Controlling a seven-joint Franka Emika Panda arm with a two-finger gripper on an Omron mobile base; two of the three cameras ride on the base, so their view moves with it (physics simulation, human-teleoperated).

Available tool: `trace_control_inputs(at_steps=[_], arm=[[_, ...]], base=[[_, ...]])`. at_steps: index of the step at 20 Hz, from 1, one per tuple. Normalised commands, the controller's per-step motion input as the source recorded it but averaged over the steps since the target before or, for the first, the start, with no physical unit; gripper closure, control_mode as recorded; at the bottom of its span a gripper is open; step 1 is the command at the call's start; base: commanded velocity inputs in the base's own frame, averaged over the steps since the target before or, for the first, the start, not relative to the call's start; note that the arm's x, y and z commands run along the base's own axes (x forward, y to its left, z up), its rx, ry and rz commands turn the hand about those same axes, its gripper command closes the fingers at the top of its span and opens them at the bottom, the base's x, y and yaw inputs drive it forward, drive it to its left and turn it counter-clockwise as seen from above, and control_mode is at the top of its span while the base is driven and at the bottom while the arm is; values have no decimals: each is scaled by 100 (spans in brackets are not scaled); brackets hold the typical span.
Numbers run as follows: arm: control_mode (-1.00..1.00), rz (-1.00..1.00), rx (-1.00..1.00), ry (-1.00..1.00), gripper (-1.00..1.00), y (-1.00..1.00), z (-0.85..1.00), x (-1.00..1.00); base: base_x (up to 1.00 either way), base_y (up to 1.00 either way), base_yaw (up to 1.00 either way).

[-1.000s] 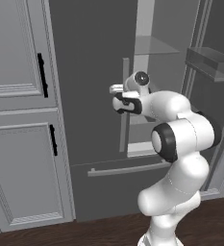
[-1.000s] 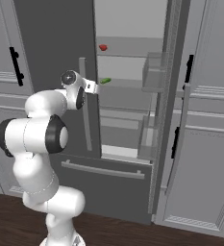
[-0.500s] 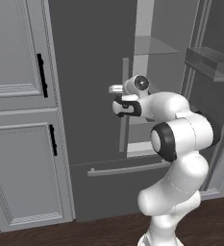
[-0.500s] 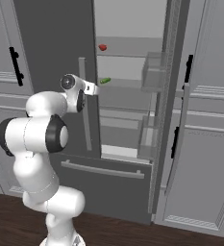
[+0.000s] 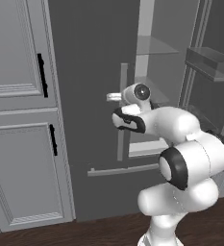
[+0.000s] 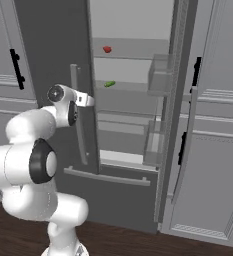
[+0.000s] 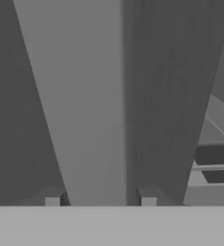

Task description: Take the strawberry from the fridge and place it on top of the pancake, located on the dining counter.

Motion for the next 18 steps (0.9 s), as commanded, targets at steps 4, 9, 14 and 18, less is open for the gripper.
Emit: trace_control_inputs(at_steps=[4,9,14,18], arm=[[-100,0,0,1,100,58,0,-89],[-100,0,0,7,100,84,0,-60],[-100,0,0,13,-100,93,0,-41],[-100,1,-2,12,-100,65,-6,-39]], base=[[0,0,0],[0,0,0],[0,0,0],[0,0,0]])
